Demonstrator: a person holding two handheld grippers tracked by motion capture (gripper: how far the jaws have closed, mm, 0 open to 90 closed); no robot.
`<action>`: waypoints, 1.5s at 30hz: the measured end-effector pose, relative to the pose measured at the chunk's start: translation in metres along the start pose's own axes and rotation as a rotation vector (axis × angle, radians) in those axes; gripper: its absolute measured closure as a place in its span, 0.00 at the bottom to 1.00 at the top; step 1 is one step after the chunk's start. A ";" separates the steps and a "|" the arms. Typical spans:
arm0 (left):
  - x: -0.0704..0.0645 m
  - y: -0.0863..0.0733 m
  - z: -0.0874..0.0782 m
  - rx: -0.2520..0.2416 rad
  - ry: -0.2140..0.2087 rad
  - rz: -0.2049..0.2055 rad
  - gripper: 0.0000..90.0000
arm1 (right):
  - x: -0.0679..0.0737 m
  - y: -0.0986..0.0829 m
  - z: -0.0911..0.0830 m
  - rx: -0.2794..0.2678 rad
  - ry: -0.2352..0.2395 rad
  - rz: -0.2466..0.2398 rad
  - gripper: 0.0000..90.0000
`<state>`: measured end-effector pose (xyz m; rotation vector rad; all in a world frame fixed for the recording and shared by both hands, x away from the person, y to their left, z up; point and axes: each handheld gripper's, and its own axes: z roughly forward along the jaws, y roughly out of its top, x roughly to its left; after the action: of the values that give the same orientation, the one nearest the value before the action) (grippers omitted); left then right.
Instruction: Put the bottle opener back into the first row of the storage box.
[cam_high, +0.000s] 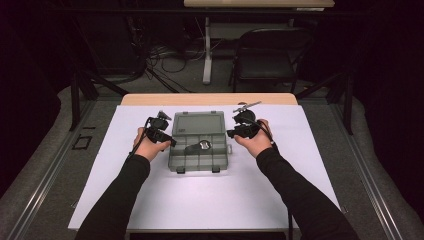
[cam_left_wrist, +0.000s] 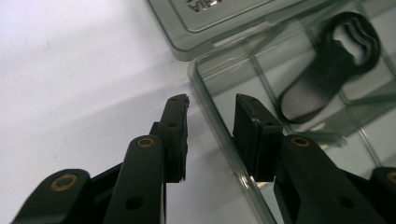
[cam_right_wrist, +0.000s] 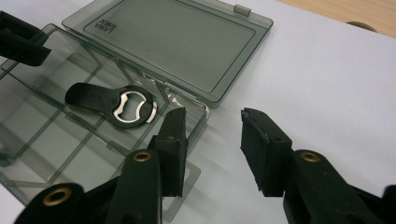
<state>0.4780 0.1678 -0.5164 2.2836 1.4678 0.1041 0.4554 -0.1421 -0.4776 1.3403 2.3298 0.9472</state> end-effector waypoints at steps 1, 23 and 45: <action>0.001 0.000 0.001 -0.004 -0.005 -0.013 0.72 | 0.000 0.001 0.001 0.004 -0.001 0.002 0.68; -0.005 0.005 0.020 0.018 0.046 -0.036 0.81 | -0.005 0.004 0.019 0.023 -0.014 0.039 0.70; -0.005 0.008 0.021 0.021 0.048 -0.021 0.83 | -0.006 0.019 0.034 0.048 -0.029 0.061 0.71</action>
<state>0.4885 0.1547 -0.5314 2.2967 1.5234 0.1390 0.4893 -0.1267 -0.4901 1.4415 2.3161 0.8883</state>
